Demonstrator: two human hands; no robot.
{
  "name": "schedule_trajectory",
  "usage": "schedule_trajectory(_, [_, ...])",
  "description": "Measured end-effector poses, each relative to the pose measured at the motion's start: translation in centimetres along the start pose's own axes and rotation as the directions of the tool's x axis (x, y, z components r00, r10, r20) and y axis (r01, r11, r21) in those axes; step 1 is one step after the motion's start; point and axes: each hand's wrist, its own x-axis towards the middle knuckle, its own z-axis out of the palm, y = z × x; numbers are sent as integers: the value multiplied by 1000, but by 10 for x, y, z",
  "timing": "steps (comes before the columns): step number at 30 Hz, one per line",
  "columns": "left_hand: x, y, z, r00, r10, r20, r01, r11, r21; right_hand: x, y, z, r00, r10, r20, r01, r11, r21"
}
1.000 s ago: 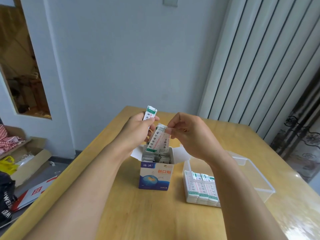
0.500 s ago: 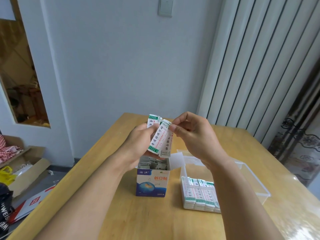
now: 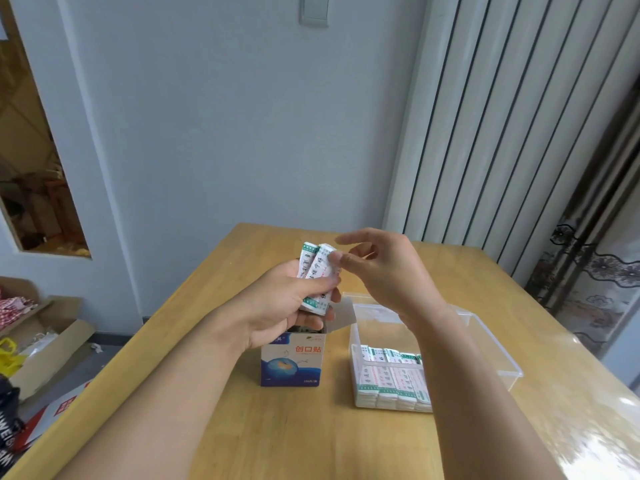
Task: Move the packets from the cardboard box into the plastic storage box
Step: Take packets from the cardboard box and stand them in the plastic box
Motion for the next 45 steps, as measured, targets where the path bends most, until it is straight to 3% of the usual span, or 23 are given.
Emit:
schedule_trajectory(3, [1,-1,5,1000,1,-5,-1,1000,19,-3,-1,-1,998,-8,59,10,999,-34])
schedule_trajectory(8, [-3,-1,10,999,-20,25,22,997,-71,-4,2,-7,1000,0,23,0,1000,-4])
schedule_trajectory(12, [-2,-2,13,997,-50,-62,42,991,-124,-5,4,-12,999,1,35,0,1000,-18])
schedule_trajectory(19, [-1,-5,14,992,-63,-113,51,992,-113,-9,1,-19,987,-34,156,43,998,-55])
schedule_trajectory(32, [2,-9,13,987,-43,-156,40,999,-24,-13,1,-28,966,-72,246,56,996,71])
schedule_trajectory(37, [0,-7,13,995,-32,-97,30,999,-19,-12,0,-25,978,-88,189,68,991,113])
schedule_trajectory(42, [-8,-2,16,994,-46,98,39,997,72,-11,-1,-25,984,-95,154,99,995,-21])
schedule_trajectory(45, [-7,-5,18,994,-46,99,39,997,73,-13,-2,-25,981,-71,180,86,993,-77])
